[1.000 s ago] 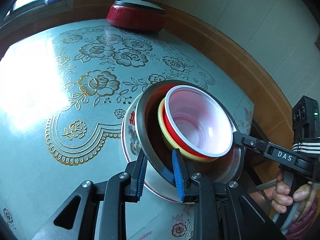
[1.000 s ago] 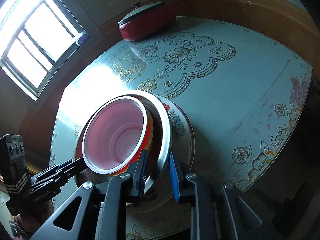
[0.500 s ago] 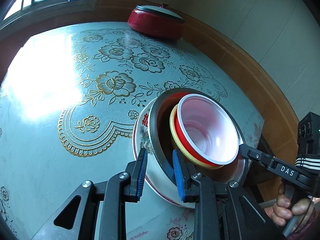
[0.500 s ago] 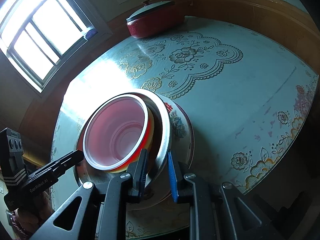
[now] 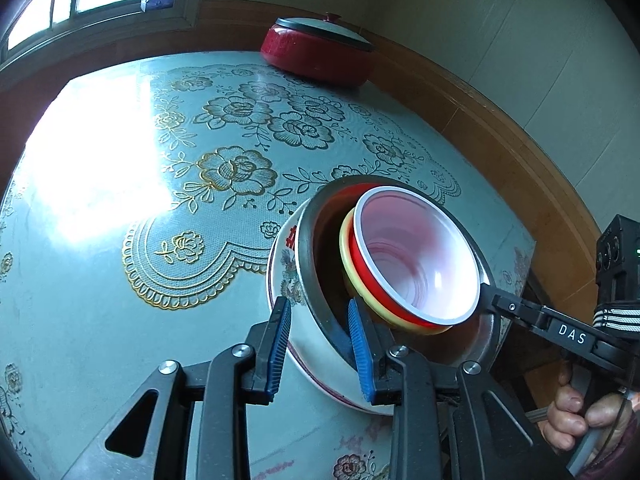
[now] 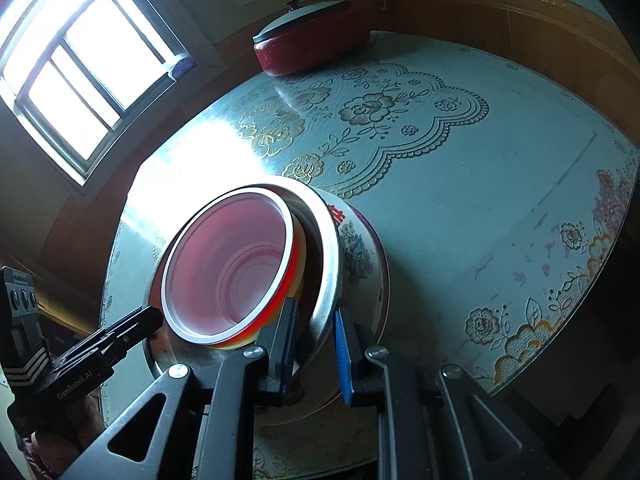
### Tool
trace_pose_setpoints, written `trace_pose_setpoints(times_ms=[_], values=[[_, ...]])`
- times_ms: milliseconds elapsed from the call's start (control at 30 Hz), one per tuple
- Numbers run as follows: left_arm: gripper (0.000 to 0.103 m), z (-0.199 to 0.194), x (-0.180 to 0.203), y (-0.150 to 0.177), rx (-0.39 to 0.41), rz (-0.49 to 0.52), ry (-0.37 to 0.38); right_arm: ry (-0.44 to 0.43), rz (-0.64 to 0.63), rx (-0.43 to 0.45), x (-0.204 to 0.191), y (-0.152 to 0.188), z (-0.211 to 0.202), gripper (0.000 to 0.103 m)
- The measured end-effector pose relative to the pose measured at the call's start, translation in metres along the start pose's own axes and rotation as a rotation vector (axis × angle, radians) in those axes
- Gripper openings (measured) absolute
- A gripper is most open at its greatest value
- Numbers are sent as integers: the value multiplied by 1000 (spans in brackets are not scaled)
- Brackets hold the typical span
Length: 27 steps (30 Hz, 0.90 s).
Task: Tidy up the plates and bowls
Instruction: 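Lower the steel bowl onto the pink-rose bowl atop the plates, then open both tools and pull them back from the stack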
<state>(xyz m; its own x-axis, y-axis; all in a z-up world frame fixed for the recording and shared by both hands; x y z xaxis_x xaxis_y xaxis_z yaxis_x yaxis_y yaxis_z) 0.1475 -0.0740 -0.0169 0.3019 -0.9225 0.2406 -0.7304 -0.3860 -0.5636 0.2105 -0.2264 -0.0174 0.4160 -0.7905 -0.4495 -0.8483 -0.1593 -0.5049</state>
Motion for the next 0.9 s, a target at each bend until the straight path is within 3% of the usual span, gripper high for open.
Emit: trace_pose_setpoints(times_ms=[300,600,900], values=[[37,3,-4,-3,-22,52,60,74,29,76,-5,2,-9,19],[39,-11,-11,-3,16,129,113,116,93,177,-23,14,-27,26],[43,-24,-34,-2,39,137,107,179,113,262,-44,38,-49,29]])
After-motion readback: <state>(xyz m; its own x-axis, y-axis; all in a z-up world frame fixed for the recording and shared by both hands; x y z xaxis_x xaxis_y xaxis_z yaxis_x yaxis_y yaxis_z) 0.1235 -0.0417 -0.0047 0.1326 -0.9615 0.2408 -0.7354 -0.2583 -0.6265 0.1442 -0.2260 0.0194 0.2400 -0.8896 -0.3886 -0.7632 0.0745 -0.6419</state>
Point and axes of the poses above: each gripper's, at about its wrist camera, not at the fingertips, and z roughly the way its jaws point, x to its right, y to its underside, the point moved 5 cm from there along z, roughly the way its jaws point, and after that the axes turned 6 degrees about -y, right-handed, at the moved point
